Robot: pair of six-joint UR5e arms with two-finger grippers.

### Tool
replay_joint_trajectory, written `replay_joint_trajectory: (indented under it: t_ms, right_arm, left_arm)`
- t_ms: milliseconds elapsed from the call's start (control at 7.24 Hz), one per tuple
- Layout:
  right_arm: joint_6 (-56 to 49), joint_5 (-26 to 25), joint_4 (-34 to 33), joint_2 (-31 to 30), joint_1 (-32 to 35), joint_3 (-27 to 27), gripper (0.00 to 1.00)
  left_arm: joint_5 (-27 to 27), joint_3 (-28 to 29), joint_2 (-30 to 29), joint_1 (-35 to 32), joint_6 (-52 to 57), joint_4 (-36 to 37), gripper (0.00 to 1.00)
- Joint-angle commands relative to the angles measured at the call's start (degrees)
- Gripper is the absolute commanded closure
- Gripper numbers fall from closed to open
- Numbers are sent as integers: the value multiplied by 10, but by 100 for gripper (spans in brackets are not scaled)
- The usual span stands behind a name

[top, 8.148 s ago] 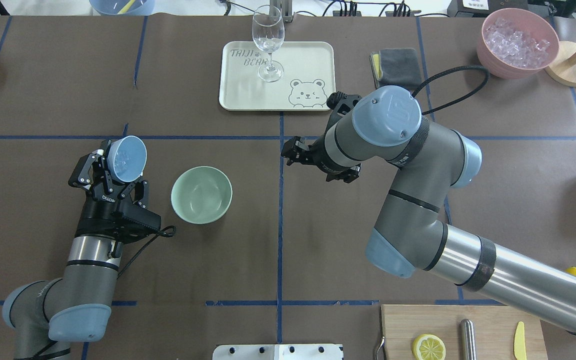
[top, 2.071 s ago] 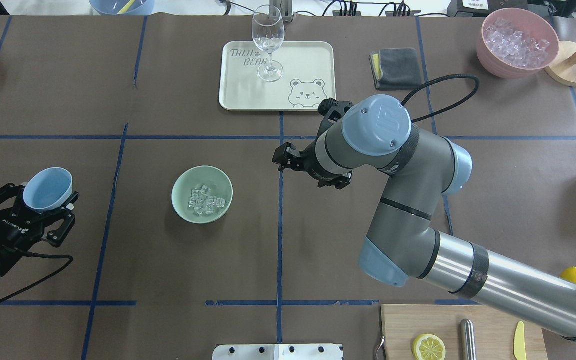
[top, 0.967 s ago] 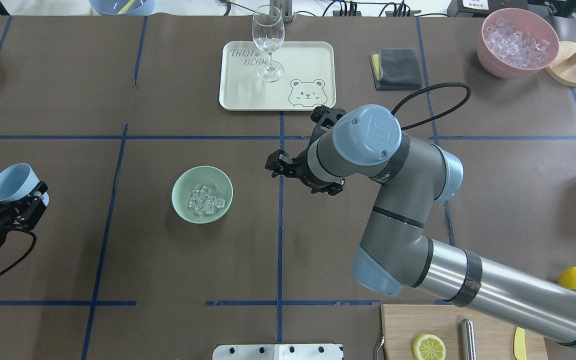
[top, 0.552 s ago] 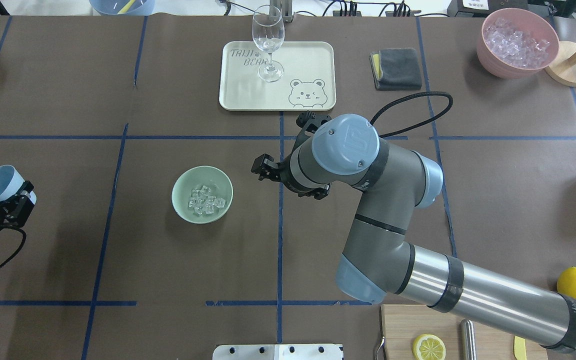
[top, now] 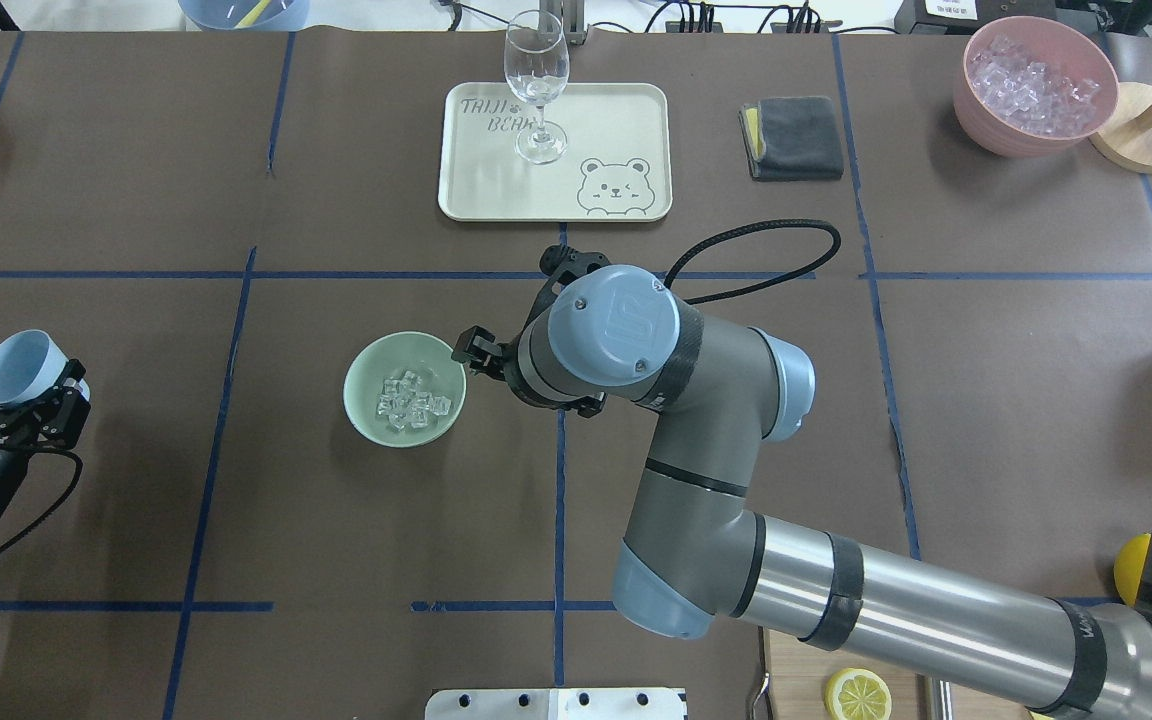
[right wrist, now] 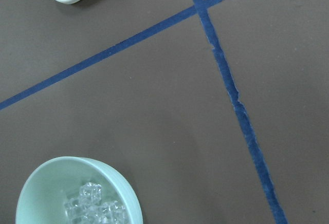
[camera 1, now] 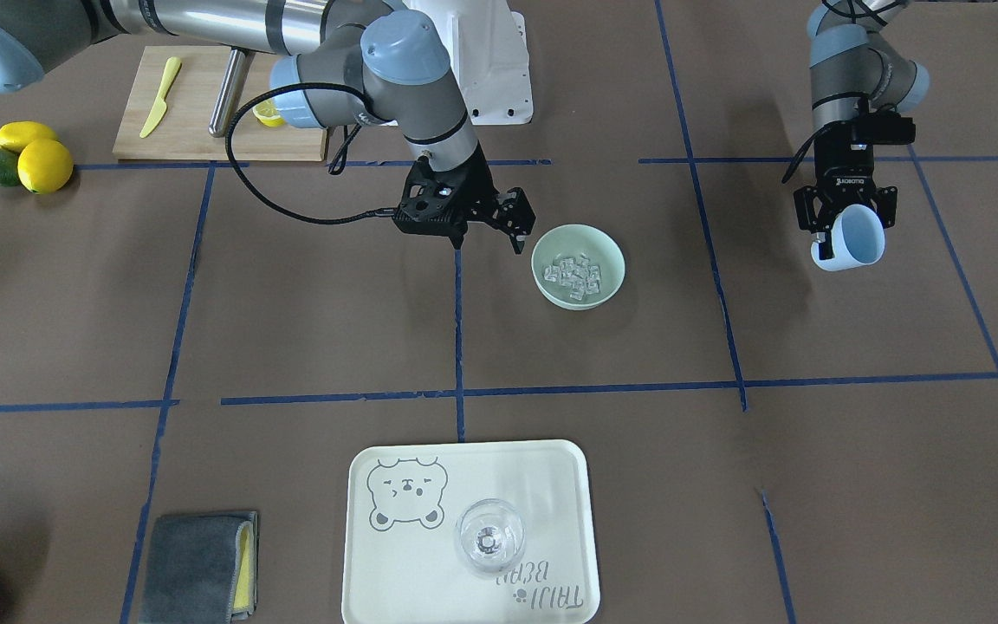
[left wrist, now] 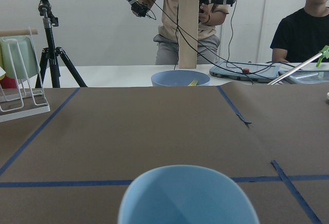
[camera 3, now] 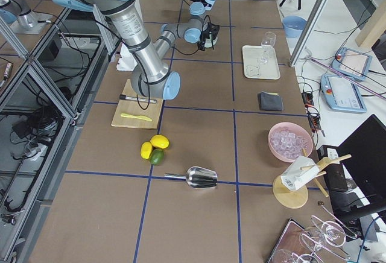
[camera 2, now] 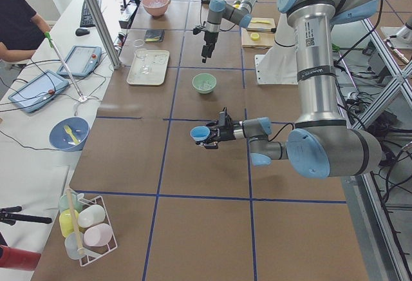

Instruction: Pour ice into bowl

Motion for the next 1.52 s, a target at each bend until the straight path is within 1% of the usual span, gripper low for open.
replay_joint_trajectory:
  t_ms: [0, 138, 414, 690, 829, 967, 1105, 1243, 1381]
  right_arm:
    - [1, -26, 0, 60, -9, -77, 0]
    - [0, -27, 0, 85, -12, -117, 0]
    - [-1, -33, 2, 106, -19, -158, 0]
    - [-3, -31, 1, 107, -21, -160, 2]
    - [-6, -30, 1, 105, -22, -159, 4]
    - [-8, -30, 1, 105, -23, -159, 14]
    - [-8, -30, 1, 105, -24, -159, 34]
    - [-9, -30, 1, 105, -24, -159, 60]
    - [-9, -30, 0, 103, -24, -159, 94]
  left_arm:
    - [2, 9, -5, -3, 3, 1, 100]
    - [2, 18, -6, -3, 3, 1, 100]
    - [2, 19, -5, -8, 4, 2, 100]
    - [2, 25, -12, -7, 5, 3, 100]
    - [2, 46, -36, -8, 5, 3, 100]
    - [2, 54, -37, -8, 5, 3, 100]
    - [2, 54, -36, -9, 10, 2, 100]
    - [2, 52, -34, -13, 32, 1, 96]
    - [1, 51, -33, -16, 45, 0, 48]
